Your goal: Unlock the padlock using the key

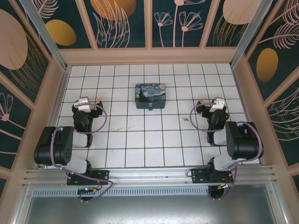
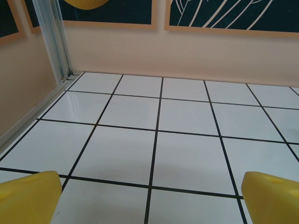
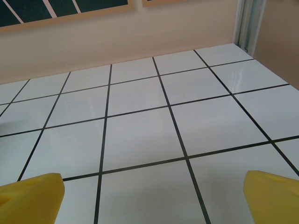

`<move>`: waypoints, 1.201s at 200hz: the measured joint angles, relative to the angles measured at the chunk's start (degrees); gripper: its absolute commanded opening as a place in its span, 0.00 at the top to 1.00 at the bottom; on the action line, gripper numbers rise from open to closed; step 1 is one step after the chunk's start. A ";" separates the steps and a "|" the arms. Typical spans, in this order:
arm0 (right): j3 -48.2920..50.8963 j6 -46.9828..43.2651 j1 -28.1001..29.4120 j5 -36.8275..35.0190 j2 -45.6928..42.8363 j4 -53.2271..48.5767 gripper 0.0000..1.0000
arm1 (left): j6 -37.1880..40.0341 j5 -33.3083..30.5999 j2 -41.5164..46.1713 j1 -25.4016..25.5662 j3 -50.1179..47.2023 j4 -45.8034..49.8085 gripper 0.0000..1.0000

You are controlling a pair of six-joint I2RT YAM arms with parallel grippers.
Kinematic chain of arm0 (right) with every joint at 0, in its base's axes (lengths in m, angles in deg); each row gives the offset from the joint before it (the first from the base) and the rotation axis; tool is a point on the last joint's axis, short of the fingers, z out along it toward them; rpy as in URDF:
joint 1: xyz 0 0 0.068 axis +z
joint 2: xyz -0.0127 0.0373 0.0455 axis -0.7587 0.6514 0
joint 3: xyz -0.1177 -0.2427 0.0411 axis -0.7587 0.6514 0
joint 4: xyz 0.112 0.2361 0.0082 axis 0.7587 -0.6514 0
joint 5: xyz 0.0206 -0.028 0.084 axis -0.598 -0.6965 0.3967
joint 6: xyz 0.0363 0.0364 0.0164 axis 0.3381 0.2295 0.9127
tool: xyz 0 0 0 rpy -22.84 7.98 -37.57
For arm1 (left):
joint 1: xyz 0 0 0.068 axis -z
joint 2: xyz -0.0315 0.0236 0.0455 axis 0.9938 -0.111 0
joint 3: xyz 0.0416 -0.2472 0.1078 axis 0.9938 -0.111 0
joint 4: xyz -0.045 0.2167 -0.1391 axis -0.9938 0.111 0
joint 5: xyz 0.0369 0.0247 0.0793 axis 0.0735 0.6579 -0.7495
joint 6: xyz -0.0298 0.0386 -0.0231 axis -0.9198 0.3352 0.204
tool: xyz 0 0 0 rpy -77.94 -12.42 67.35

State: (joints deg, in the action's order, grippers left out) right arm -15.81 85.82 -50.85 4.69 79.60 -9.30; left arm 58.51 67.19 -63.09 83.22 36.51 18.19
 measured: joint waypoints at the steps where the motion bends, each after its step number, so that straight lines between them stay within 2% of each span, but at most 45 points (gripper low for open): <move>1: 0.00 0.00 0.00 0.00 0.00 0.00 0.01 | 0.00 0.00 0.00 0.00 0.00 0.02 0.01; 78: -0.02 0.02 -0.09 0.02 0.00 0.00 0.01 | 0.00 0.35 0.00 0.00 0.00 0.02 0.01; 97: -1.31 0.26 -0.20 -0.39 -1.22 -4.17 0.01 | 0.02 1.29 1.01 -0.04 0.15 1.44 0.01; 129: -15.58 4.76 -0.46 -2.60 -5.22 -24.39 0.01 | -0.33 0.74 6.80 -0.04 5.42 11.78 0.01; 152: -26.03 10.71 -0.68 -2.10 -5.68 -34.05 0.01 | -3.26 -0.55 9.49 -0.04 12.07 20.20 0.01; 193: -39.01 17.68 1.57 7.15 -0.85 -46.38 0.01 | -15.10 1.68 10.56 -0.04 23.15 33.81 0.01; 217: -47.58 20.37 5.86 13.35 6.14 -52.70 0.09 | -23.71 3.63 9.27 -0.02 26.05 36.70 0.01; 240: -53.92 23.80 10.32 17.84 12.24 -57.46 0.15 | -28.44 5.60 5.68 1.11 28.41 39.32 0.01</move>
State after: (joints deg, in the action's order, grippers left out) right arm -69.73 109.62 -40.53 22.52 91.84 -66.76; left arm 30.07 72.78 -57.40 84.34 64.93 57.51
